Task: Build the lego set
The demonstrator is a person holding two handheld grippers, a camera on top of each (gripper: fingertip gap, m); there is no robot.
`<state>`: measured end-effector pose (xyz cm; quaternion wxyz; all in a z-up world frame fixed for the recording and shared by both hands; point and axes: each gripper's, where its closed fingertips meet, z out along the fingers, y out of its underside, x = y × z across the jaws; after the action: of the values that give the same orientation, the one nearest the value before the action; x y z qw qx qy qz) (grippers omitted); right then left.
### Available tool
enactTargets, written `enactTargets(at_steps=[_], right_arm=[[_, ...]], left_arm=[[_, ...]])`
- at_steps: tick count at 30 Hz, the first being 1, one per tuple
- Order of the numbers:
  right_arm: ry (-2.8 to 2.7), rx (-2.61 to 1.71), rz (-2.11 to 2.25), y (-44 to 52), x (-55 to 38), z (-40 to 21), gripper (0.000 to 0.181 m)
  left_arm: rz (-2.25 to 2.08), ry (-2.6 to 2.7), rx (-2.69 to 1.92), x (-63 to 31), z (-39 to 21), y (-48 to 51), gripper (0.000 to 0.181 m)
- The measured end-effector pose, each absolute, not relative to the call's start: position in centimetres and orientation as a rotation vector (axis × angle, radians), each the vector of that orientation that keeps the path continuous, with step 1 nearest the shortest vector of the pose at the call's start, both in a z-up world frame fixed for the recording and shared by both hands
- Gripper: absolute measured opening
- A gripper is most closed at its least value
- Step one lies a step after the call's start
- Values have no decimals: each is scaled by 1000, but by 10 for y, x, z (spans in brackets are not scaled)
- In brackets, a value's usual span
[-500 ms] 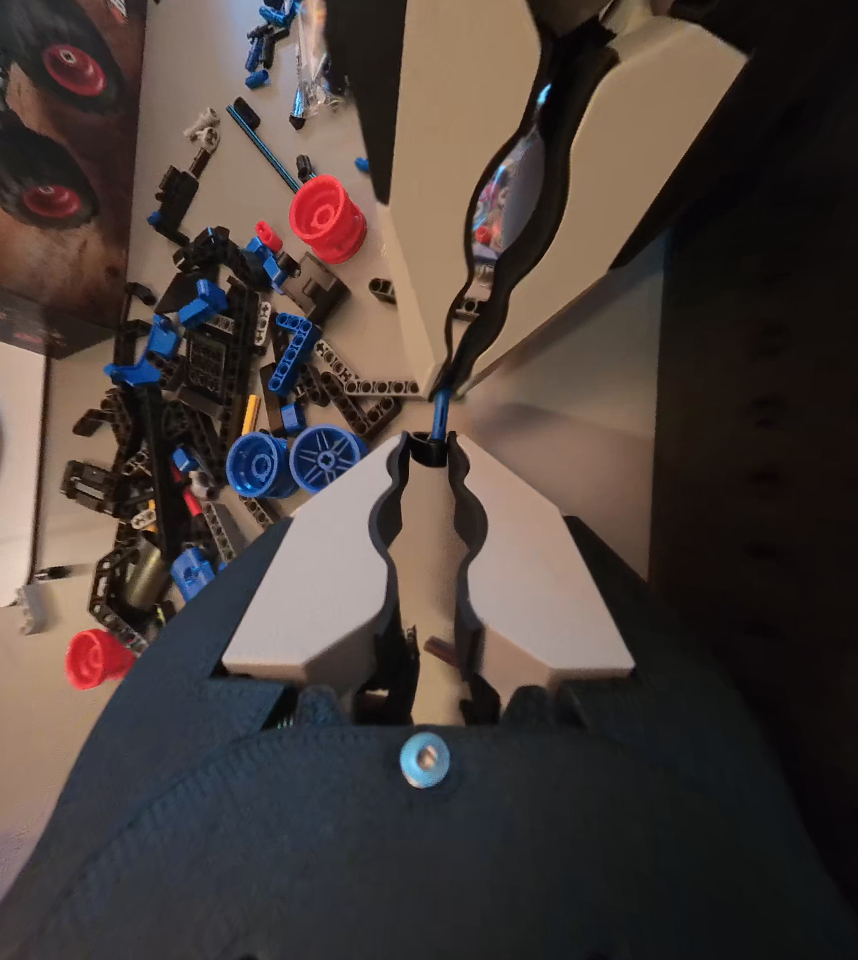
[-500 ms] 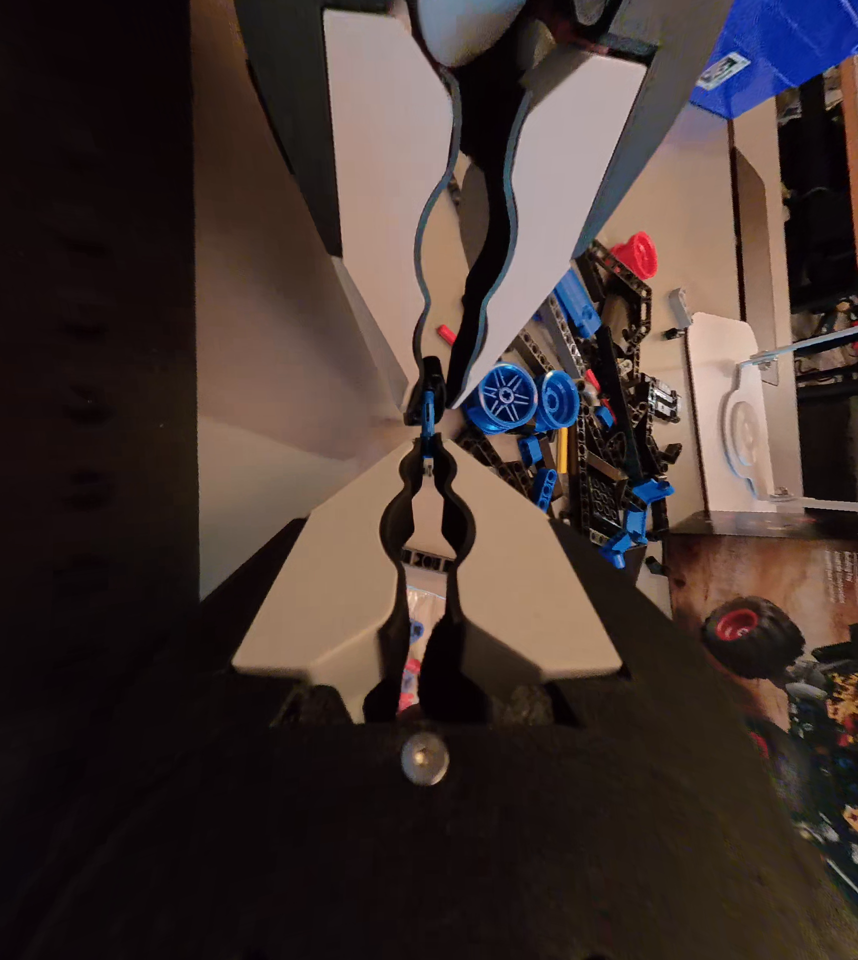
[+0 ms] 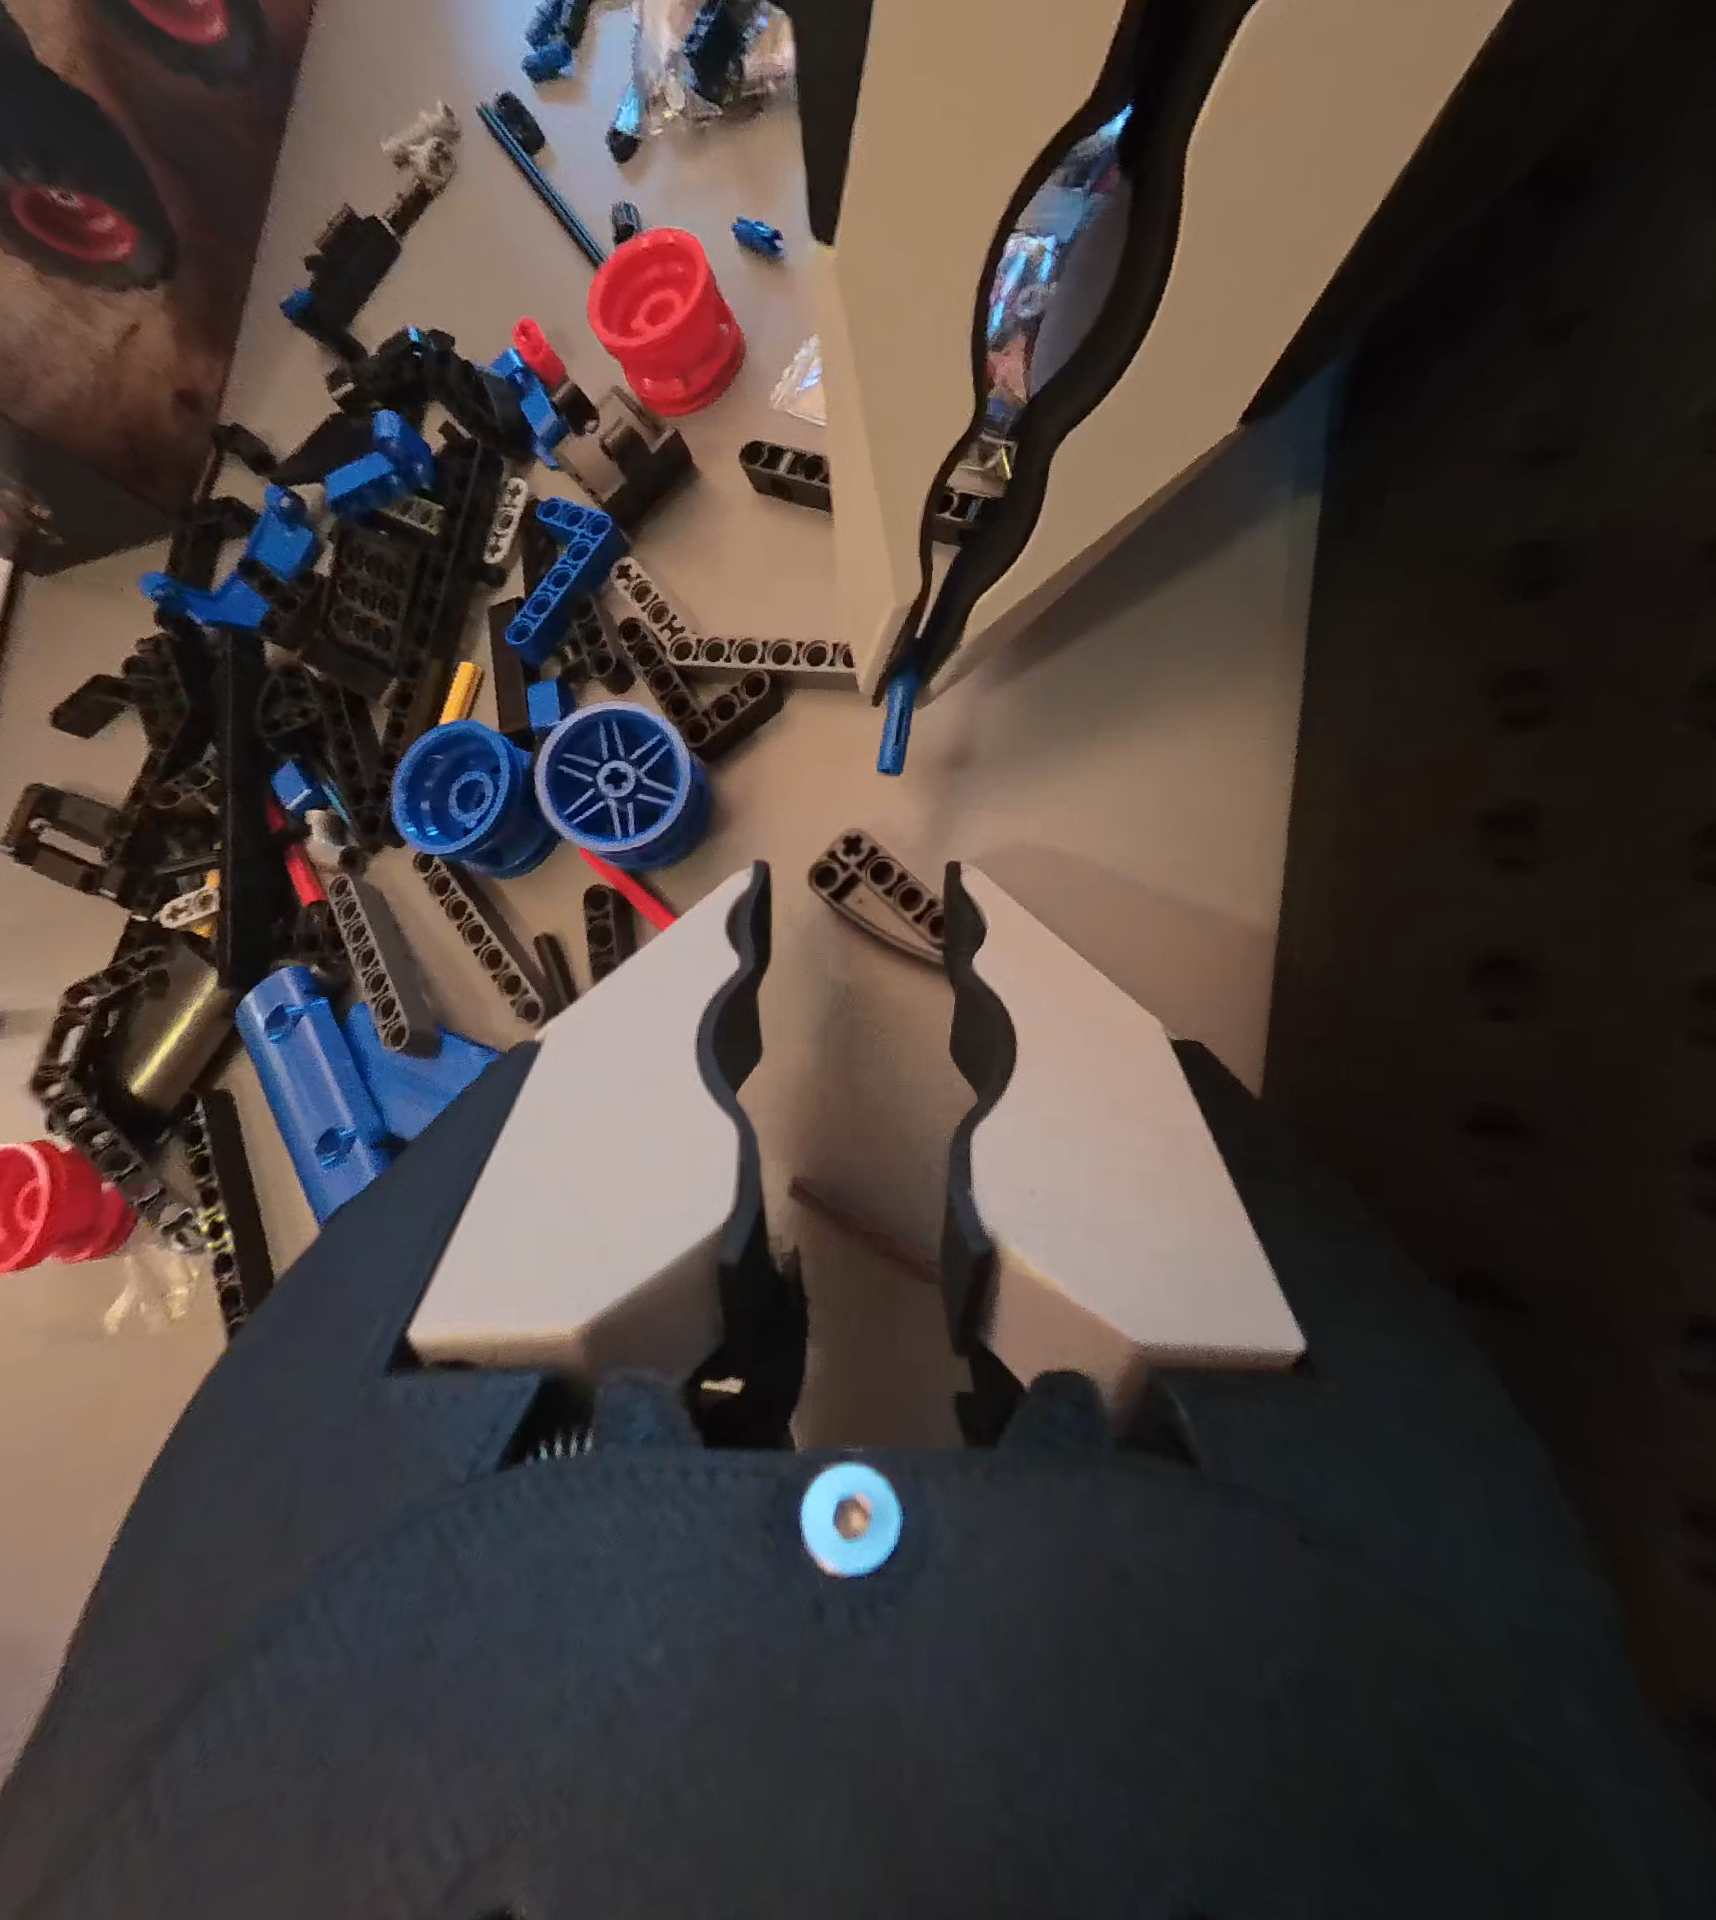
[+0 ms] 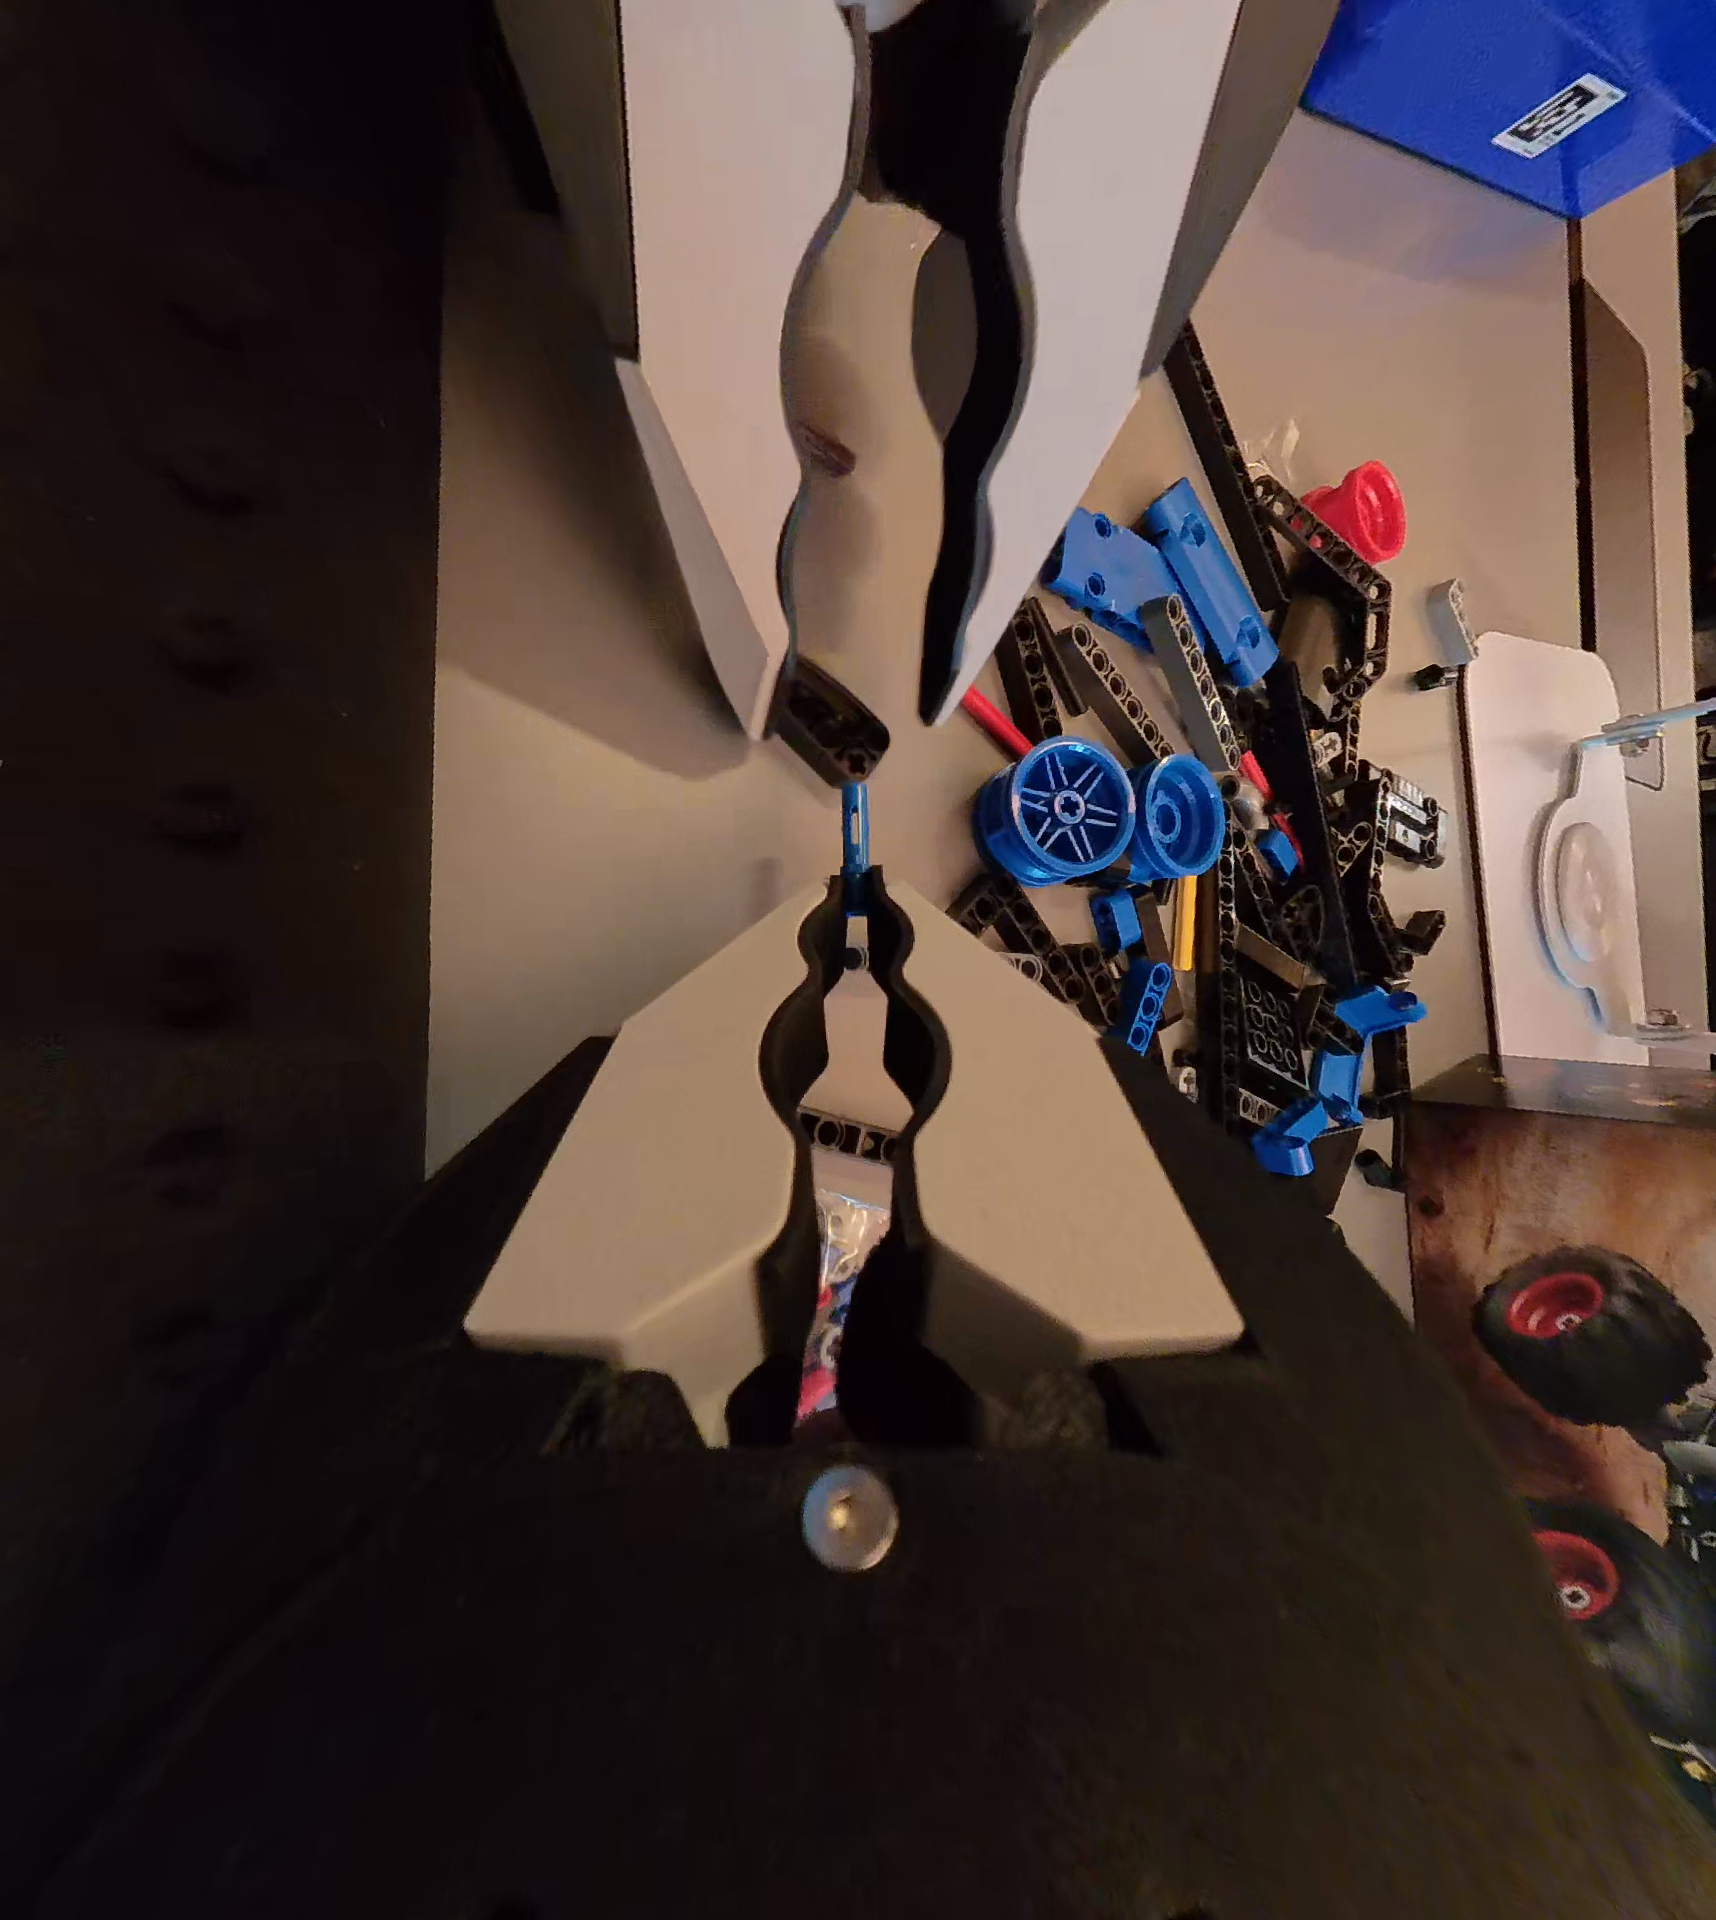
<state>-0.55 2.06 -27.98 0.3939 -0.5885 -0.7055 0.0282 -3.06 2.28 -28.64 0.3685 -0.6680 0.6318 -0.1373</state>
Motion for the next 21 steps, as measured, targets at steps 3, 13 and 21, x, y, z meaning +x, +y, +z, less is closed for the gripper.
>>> enactTargets(at_steps=[3, 13, 21], right_arm=[[-1796, -1487, 89, 20, -7, -278, 2], [-1727, -1596, 515, 5, -24, -253, 2], [-1547, -1653, 859, 3, -31, -227, 3]], left_arm=[[-382, 1606, -1706, -36, -277, 20, 27], [-123, 1687, -1327, -20, -246, 10, 11], [-166, 1539, -1290, -24, -224, 7, 2]])
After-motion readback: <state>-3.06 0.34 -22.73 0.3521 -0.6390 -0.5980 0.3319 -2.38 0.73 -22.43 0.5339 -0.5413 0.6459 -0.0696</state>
